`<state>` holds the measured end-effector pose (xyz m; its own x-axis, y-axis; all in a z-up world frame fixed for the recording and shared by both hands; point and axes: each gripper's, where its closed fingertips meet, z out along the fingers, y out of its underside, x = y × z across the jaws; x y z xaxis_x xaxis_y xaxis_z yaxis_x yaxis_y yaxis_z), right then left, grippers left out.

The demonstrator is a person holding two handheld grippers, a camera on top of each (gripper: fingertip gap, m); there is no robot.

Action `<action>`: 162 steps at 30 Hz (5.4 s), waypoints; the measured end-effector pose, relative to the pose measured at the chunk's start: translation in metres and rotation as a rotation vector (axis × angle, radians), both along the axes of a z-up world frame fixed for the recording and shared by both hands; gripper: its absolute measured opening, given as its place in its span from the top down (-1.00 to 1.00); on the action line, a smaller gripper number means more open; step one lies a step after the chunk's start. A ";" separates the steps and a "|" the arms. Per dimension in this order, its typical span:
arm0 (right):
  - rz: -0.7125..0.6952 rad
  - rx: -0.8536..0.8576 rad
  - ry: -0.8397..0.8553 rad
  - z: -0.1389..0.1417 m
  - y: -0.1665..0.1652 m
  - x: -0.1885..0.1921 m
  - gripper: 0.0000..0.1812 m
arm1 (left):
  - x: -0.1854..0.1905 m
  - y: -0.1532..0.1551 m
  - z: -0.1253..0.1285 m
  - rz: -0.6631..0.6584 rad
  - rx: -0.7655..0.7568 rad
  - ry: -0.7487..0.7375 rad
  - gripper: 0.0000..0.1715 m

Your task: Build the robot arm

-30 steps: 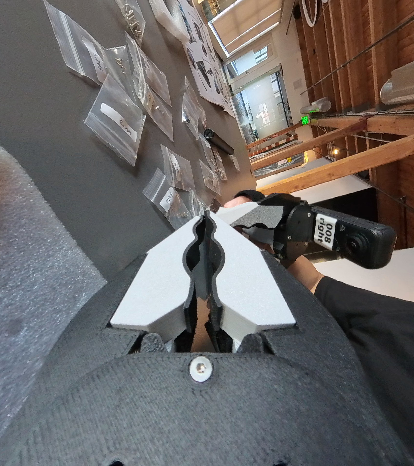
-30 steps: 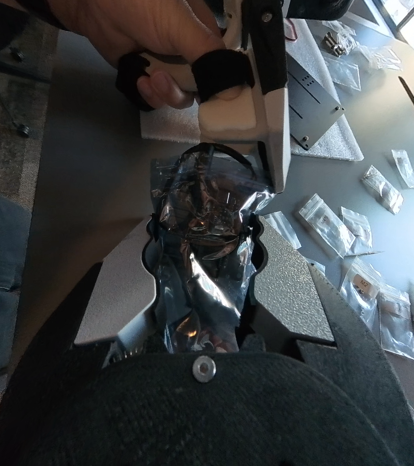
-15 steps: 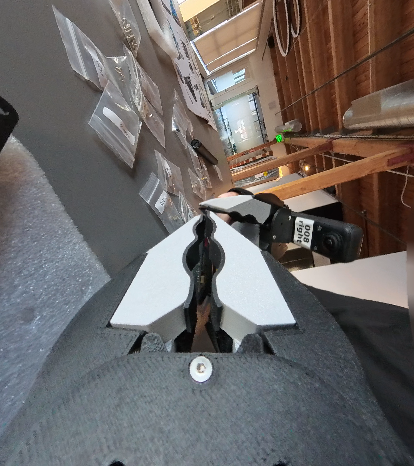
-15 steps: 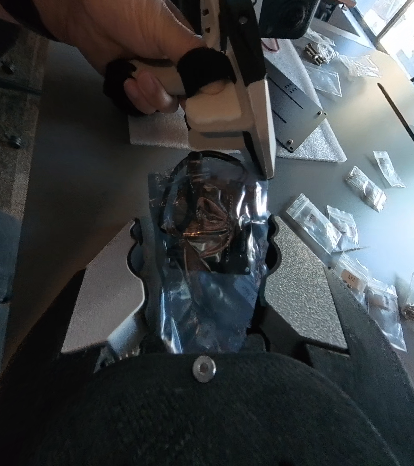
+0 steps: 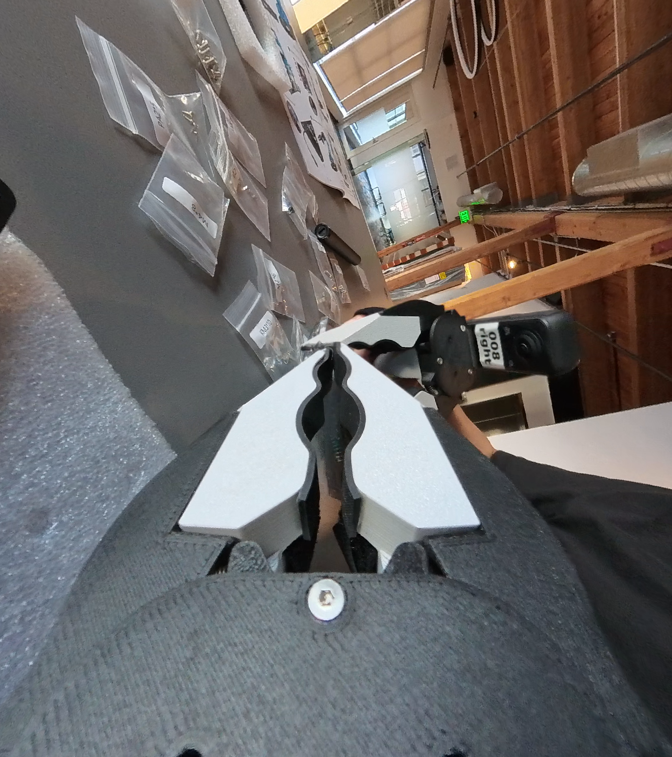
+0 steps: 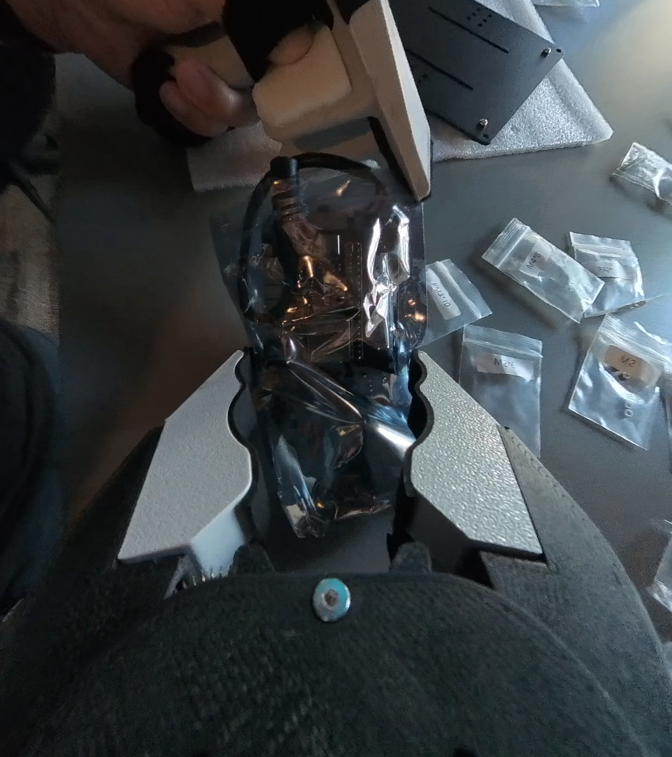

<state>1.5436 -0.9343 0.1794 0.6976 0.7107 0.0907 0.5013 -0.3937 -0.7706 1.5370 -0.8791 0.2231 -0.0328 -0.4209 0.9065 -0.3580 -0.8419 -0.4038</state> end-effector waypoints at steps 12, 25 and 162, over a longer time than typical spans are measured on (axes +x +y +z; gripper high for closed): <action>-0.036 0.009 -0.018 0.000 0.002 -0.008 0.23 | -0.003 -0.002 0.007 -0.006 0.004 -0.047 1.00; 0.071 0.074 -0.290 0.008 0.002 0.006 0.28 | -0.003 -0.004 0.007 -0.037 0.010 -0.045 1.00; -0.153 -0.093 0.906 0.114 0.042 0.028 1.00 | -0.026 -0.019 0.018 0.102 0.149 -0.105 0.65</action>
